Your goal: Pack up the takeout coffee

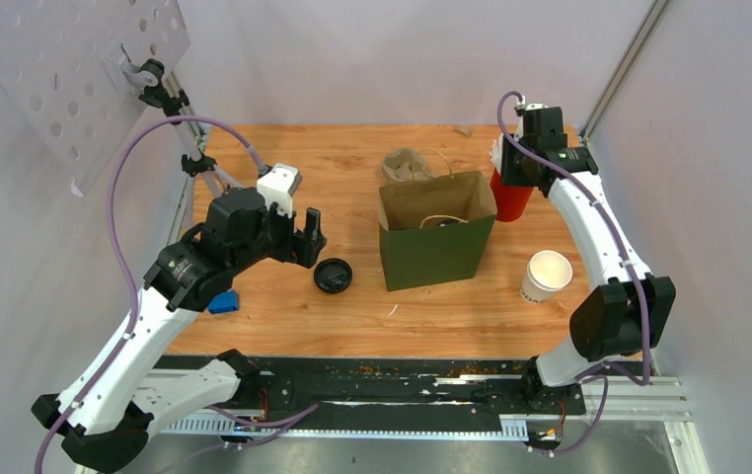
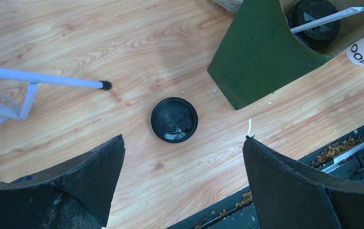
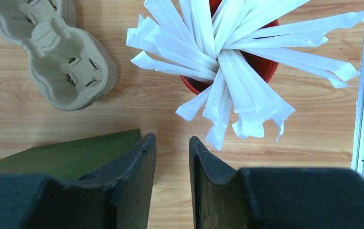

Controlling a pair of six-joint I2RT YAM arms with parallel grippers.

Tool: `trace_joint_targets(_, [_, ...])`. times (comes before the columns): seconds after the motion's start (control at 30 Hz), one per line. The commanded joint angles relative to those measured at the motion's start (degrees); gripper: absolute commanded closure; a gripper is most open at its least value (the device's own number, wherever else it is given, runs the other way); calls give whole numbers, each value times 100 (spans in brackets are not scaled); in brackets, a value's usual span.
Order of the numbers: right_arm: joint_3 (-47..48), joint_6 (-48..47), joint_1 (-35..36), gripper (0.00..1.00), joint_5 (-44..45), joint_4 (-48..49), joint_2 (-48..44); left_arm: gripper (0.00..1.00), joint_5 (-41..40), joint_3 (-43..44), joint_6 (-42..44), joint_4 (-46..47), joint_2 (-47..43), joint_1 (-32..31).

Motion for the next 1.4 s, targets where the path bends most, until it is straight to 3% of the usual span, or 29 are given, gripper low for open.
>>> trace_joint_targets(0.0, [346, 12, -7, 68, 227, 194, 328, 0, 32, 218, 82, 26, -9, 21])
trace_joint_targets(1.0, [459, -737, -8, 72, 806, 519, 873, 0, -110, 195, 86, -36, -71, 19])
trace_joint_targets(1.13, [514, -856, -8, 79, 879, 517, 883, 0, -110, 197, 77, -36, -77, 22])
trace_joint_targets(1.37, [645, -926, 1, 99, 881, 287, 758, 0, -94, 190, 69, -11, -71, 21])
